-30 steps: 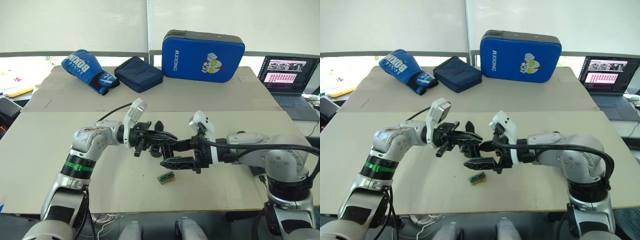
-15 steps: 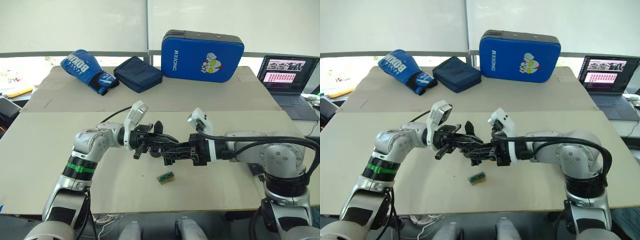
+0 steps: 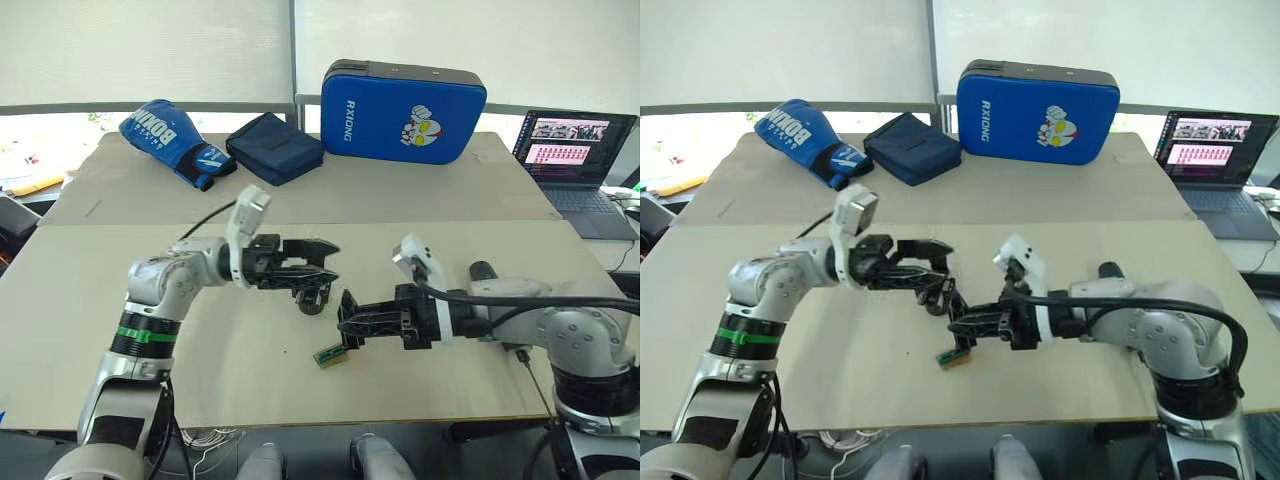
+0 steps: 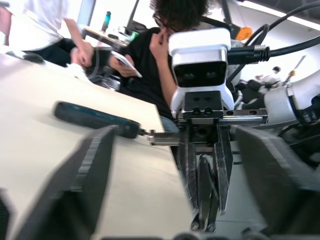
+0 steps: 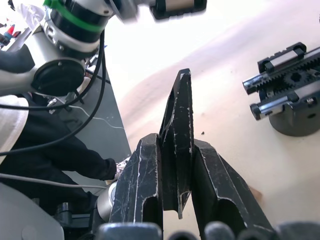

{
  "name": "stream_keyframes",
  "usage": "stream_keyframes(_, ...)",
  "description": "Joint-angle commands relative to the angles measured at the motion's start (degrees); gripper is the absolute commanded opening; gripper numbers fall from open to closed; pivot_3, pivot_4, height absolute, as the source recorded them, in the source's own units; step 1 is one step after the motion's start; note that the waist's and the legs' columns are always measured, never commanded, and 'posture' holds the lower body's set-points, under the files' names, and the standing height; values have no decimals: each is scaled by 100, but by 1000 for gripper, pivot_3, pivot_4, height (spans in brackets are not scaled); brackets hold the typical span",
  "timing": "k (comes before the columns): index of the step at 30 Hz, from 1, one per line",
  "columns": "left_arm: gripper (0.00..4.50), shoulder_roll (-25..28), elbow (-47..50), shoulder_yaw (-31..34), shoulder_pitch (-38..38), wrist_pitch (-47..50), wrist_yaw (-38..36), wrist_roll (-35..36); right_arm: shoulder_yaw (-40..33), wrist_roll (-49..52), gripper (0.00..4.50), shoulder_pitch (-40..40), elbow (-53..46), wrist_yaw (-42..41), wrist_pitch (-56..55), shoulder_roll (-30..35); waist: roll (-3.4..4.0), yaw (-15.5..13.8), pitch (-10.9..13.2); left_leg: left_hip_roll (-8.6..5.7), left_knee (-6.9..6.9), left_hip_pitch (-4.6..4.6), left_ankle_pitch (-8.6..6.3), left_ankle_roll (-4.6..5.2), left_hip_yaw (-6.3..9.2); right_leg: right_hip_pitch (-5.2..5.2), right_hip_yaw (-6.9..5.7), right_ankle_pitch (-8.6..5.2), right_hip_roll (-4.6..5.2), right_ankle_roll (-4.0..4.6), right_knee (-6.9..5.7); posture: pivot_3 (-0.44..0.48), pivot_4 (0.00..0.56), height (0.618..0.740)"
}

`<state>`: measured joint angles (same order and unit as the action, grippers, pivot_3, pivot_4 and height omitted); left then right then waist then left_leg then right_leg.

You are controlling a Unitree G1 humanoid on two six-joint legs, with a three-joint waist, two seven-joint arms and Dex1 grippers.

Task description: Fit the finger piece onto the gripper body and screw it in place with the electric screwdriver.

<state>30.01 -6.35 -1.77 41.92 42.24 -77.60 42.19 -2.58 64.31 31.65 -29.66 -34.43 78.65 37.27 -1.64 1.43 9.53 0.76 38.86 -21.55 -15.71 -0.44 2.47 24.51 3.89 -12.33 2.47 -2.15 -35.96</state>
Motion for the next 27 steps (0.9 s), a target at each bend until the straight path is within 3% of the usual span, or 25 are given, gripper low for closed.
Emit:
stream_keyframes(1, 4500, 307, -240, 309, -104, -862, -281, -349, -358, 56, 403, -242, -337, -250, -472, 241, 0, -2, 0, 0, 0, 0, 0, 0, 0, 0, 0, 0, 0, 0, 1, 0, 150, 740)
stream_keyframes(6, 4500, 699, -1341, 388, -277, -2765, -800, -1235, -736, -239, 403, -880, -548, -851, -1527, 454, 0, -27, 0, 0, 0, 0, 0, 0, -3, -1, 0, 0, 1, 0, 4, 0, 150, 740)
stream_keyframes(13, 4500, 508, -3137, 85, -331, -4825, -866, -2365, -402, -1495, 403, -1540, -442, -1797, -3288, 579, -1, -72, 1, -1, 6, -2, 0, 0, -5, -6, -2, 0, 2, -2, 8, 0, 150, 740)
stream_keyframes(27, 4500, -800, -5148, -282, 439, -6164, -134, -3412, 23, -2120, 402, -1414, -101, -1960, -4149, 239, -6, -62, 4, -3, 11, -8, 0, 0, -1, -5, -3, 3, 1, -4, 2, 0, 150, 740)
